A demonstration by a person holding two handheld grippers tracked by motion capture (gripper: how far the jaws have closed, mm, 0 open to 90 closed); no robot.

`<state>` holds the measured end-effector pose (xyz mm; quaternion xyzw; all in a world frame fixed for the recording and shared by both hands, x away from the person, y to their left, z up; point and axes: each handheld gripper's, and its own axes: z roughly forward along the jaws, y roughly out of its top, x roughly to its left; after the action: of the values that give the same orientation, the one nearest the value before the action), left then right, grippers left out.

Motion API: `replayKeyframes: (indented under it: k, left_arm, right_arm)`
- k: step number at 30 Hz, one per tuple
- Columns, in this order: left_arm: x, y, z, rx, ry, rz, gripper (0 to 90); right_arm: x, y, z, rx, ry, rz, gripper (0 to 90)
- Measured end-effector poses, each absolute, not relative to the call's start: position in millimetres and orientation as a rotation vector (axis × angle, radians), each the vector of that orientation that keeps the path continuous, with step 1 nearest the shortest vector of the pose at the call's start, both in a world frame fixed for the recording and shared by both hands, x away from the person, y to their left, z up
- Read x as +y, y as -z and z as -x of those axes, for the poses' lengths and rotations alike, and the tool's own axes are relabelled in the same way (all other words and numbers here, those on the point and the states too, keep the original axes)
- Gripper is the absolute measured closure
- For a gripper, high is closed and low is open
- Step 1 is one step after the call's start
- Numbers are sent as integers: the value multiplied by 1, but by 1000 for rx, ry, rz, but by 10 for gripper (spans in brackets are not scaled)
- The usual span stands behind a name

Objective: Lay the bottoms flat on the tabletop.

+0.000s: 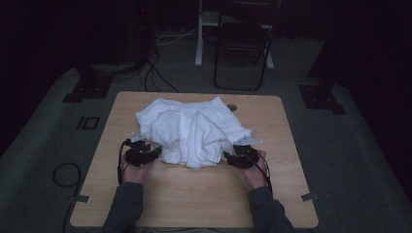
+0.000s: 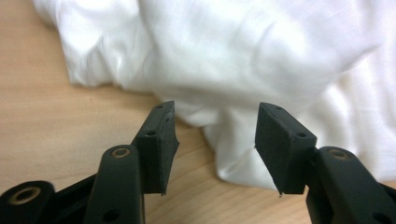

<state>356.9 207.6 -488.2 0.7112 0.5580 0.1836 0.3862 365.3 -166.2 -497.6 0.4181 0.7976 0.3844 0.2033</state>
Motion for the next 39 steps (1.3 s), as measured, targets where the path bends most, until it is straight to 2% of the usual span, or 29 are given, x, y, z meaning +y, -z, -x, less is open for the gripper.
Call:
replayKeyframes:
  k: [6,12,14,16,17,19,20,21,24,29,39]
  left_arm:
    - [190,470,-363,1332,-507,-1823,410]
    - [162,470,-380,1267,-534,-1890,268]
    - [162,470,-380,1267,-534,-1890,257]
    - [143,478,-395,1268,-565,-1959,258]
    - [139,480,-397,1271,-584,-1976,310]
    - [137,482,-399,1285,-594,-1992,515]
    - [137,484,-401,1297,-567,-2002,515]
    - [138,485,-401,1296,-554,-1999,676]
    - [140,484,-396,1259,-556,-2022,851]
    - [154,473,-381,1246,-550,-1976,873]
    - [200,444,-327,1205,-597,-1875,874]
  right_arm:
    - [-160,481,-370,2165,-1126,-1168,455]
    - [-152,482,-387,2142,-1143,-1220,435]
    - [-151,483,-389,2139,-1148,-1232,435]
    - [-148,487,-396,2128,-1157,-1266,423]
    - [-147,489,-399,2129,-1157,-1275,431]
    - [-146,490,-400,2132,-1153,-1284,455]
    - [-146,492,-402,2136,-1150,-1293,496]
    - [-147,494,-404,2147,-1160,-1306,623]
    - [-148,494,-400,2154,-1157,-1291,773]
    - [-154,488,-387,2148,-1168,-1229,845]
    - [-176,472,-345,2133,-1250,-1118,857]
